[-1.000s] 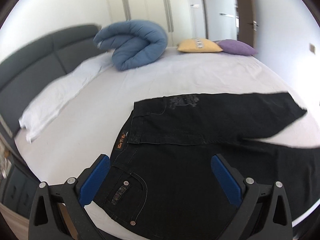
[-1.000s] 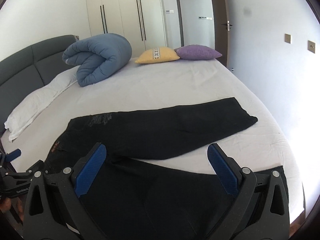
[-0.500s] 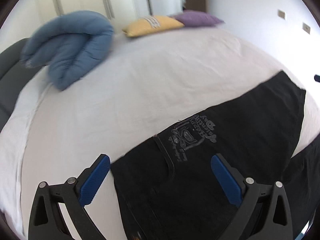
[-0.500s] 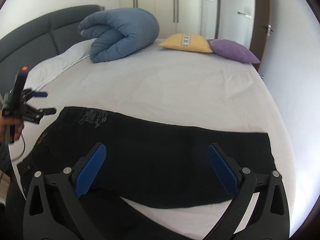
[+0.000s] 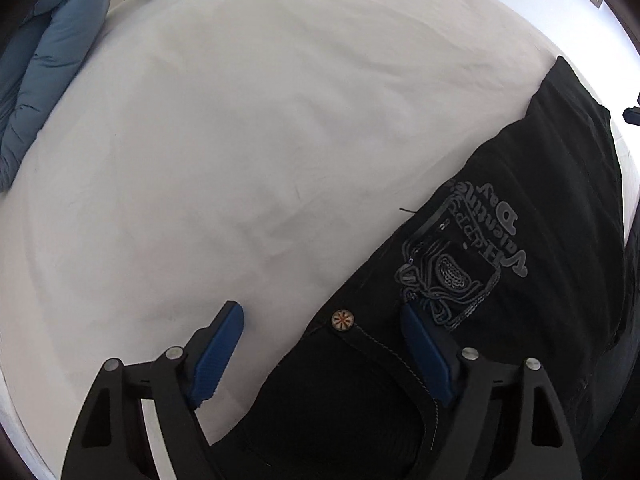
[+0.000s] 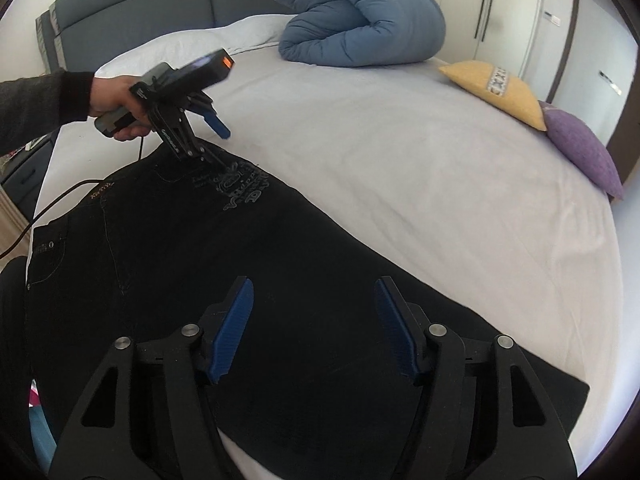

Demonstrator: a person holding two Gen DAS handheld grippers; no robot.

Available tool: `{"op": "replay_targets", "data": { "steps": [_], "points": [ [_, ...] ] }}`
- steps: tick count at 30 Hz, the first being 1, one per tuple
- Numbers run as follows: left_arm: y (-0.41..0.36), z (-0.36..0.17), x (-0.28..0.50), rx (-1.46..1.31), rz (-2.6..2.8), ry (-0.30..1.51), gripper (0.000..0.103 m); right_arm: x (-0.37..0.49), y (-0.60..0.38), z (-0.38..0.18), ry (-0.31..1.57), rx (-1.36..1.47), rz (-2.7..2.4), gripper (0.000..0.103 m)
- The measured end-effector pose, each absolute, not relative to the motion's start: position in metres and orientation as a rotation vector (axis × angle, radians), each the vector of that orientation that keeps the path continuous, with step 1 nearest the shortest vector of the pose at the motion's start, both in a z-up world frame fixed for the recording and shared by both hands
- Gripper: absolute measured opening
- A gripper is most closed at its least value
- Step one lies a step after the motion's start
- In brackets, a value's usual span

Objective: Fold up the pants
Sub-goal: 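Grasp the jeans waistband with the left gripper while the right gripper grasps beside it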

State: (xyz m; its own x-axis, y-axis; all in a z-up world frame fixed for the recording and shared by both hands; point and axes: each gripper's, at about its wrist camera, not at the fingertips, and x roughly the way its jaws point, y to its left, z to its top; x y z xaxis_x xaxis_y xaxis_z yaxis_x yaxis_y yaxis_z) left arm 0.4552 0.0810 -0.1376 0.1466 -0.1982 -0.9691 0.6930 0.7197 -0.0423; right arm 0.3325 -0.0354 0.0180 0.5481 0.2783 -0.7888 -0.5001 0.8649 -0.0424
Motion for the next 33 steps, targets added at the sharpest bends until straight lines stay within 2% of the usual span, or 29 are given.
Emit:
{"op": "replay_targets", "data": {
  "steps": [1,4,6,7,9,12,19,22,27,33],
  "points": [
    [0.082,-0.139,0.455,0.467,-0.686,1.273,0.081,0.336,-0.034,0.019,0.876,-0.277,0.478,0.062],
    [0.081,-0.141,0.450,0.485,-0.712,1.278,0.064,0.356,-0.026,0.020,0.874,-0.279,0.501,0.057],
    [0.077,-0.137,0.446,0.497,-0.736,1.280,0.035,0.371,-0.019,0.021,0.880,-0.280,0.523,0.053],
    [0.076,-0.135,0.442,0.512,-0.735,1.272,0.032,0.374,-0.016,0.022,0.880,-0.282,0.532,0.050],
    [0.074,-0.131,0.431,0.554,-0.727,1.241,0.018,0.393,-0.008,0.019,0.892,-0.290,0.550,0.045],
    [0.072,-0.118,0.409,0.614,-0.707,1.144,0.013,0.419,0.004,0.015,0.931,-0.279,0.594,0.045],
    [0.100,-0.084,0.358,0.604,-0.697,0.953,0.013,0.455,0.042,0.002,0.991,-0.391,0.660,0.045],
    [0.088,-0.084,0.342,0.626,-0.698,0.900,0.013,0.465,0.058,-0.003,1.021,-0.426,0.709,0.045],
    [0.081,-0.081,0.324,0.655,-0.703,0.861,0.013,0.473,0.085,-0.015,1.074,-0.530,0.778,0.045],
    [0.086,-0.074,0.338,0.645,-0.707,0.841,0.013,0.479,0.099,-0.035,1.127,-0.591,0.810,0.045]
  ]
}}
